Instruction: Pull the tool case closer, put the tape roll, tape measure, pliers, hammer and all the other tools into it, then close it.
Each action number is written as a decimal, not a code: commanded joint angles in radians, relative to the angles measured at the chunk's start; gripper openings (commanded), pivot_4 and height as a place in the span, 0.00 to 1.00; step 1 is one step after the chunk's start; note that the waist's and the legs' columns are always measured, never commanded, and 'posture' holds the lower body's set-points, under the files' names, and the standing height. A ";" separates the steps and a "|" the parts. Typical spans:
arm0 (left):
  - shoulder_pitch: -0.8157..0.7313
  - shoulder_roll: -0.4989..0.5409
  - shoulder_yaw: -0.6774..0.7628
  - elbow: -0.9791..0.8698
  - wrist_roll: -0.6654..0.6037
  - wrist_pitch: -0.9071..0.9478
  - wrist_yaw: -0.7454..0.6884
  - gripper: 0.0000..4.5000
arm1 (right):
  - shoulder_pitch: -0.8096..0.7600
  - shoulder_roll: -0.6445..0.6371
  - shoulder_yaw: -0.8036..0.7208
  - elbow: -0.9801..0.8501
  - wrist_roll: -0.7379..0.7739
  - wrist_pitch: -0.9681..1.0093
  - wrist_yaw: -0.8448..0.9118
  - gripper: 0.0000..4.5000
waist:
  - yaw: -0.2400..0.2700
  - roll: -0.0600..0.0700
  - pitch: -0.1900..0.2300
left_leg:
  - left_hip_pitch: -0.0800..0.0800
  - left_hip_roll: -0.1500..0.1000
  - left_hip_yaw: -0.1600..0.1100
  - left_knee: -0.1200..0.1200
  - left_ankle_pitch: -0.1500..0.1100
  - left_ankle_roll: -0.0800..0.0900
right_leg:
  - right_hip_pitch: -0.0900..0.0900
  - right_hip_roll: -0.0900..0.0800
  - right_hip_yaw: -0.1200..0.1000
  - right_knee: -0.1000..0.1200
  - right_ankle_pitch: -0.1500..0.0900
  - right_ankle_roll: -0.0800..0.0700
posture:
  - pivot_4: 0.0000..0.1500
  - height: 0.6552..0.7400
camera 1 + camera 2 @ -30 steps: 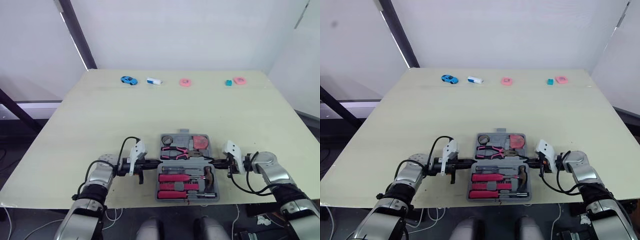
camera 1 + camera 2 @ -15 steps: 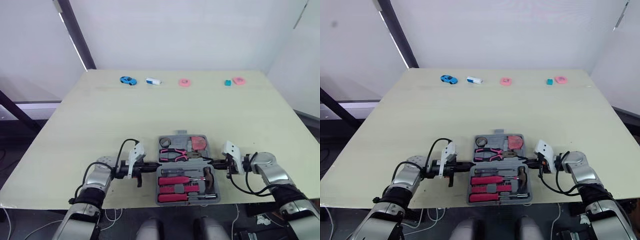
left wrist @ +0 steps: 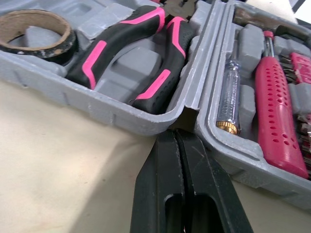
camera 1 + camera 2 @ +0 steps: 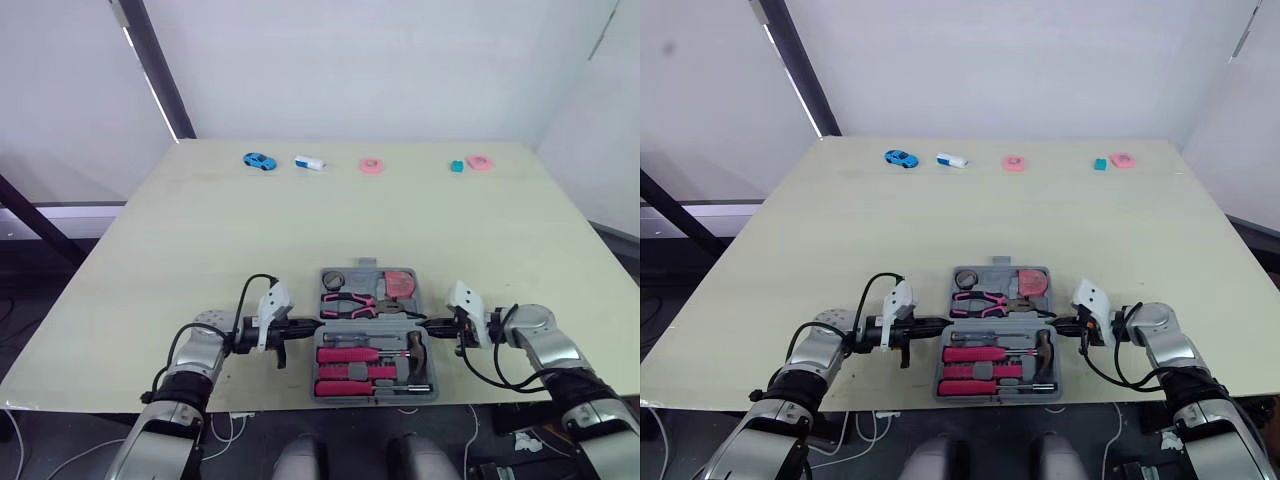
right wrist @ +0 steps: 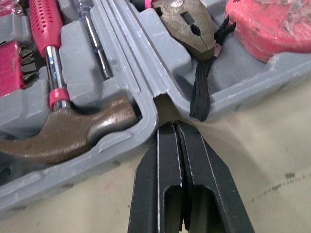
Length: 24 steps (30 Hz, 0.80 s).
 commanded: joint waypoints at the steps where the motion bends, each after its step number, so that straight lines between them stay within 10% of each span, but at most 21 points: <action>1: -0.005 0.015 0.015 0.018 0.006 -0.011 0.036 0.01 | -0.035 -0.029 -0.060 0.025 0.035 -0.003 -0.015 0.00 | 0.000 0.000 0.000 | 0.000 0.000 0.000 0.001 0.000 0.000 | 0.000 0.000 0.000 0.000 0.000 0.000 | 1.00 0.99; 7: 0.053 0.046 0.022 -0.066 -0.017 0.011 0.016 0.01 | -0.122 -0.001 -0.155 0.082 0.113 0.099 -0.089 0.00 | -0.007 0.000 0.000 | 0.000 0.001 0.000 0.001 0.000 0.000 | 0.000 0.001 0.000 0.000 0.001 0.000 | 1.00 0.99; 18: 0.206 0.052 0.107 -0.493 -0.225 0.154 0.021 0.00 | -0.318 0.082 -0.211 0.315 0.204 0.395 -0.119 0.97 | 0.001 0.001 0.001 | -0.002 0.000 0.001 -0.002 0.000 0.000 | -0.001 -0.001 0.000 -0.002 0.001 0.000 | 1.00 0.99; 24: 0.297 0.085 0.047 -0.666 -0.265 0.253 -0.011 0.00 | -0.438 0.108 -0.202 0.527 0.163 0.364 -0.123 0.99 | -0.004 0.001 0.001 | -0.001 0.000 0.001 -0.003 0.000 0.000 | -0.001 -0.001 0.001 -0.002 0.001 0.000 | 1.00 0.99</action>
